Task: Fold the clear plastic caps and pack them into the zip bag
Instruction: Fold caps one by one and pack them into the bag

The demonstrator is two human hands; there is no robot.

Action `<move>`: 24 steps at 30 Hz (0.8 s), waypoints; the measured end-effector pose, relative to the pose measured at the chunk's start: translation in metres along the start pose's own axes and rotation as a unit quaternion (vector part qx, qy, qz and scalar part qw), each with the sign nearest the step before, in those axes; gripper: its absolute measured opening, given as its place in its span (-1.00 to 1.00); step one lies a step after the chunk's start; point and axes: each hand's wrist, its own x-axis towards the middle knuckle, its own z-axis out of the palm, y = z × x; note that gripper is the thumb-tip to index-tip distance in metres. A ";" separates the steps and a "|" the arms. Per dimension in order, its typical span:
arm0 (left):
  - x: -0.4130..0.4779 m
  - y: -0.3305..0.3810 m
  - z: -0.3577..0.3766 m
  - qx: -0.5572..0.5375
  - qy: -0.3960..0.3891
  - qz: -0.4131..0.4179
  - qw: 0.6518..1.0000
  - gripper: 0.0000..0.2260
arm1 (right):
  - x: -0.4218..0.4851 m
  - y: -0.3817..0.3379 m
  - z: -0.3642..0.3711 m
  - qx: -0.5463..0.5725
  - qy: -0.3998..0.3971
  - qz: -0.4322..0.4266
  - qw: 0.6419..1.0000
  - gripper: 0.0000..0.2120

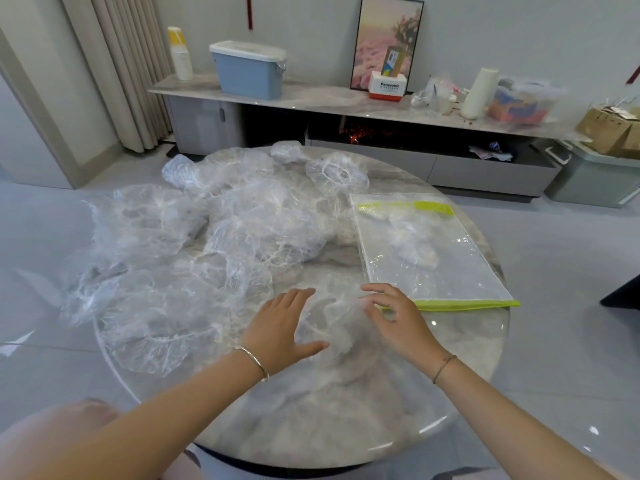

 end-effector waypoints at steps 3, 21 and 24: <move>0.000 0.009 -0.007 -0.114 0.037 0.035 0.992 -0.24 | -0.010 -0.009 -0.003 0.002 -0.012 -0.042 0.999 -0.87; -0.016 -0.009 0.034 0.062 -0.087 0.120 0.987 -0.47 | -0.038 0.061 -0.035 -0.342 -0.029 -0.166 0.924 -0.59; -0.013 -0.010 0.037 0.089 -0.004 0.189 0.978 -0.65 | -0.040 0.065 -0.027 -0.335 -0.049 -0.206 0.918 -0.63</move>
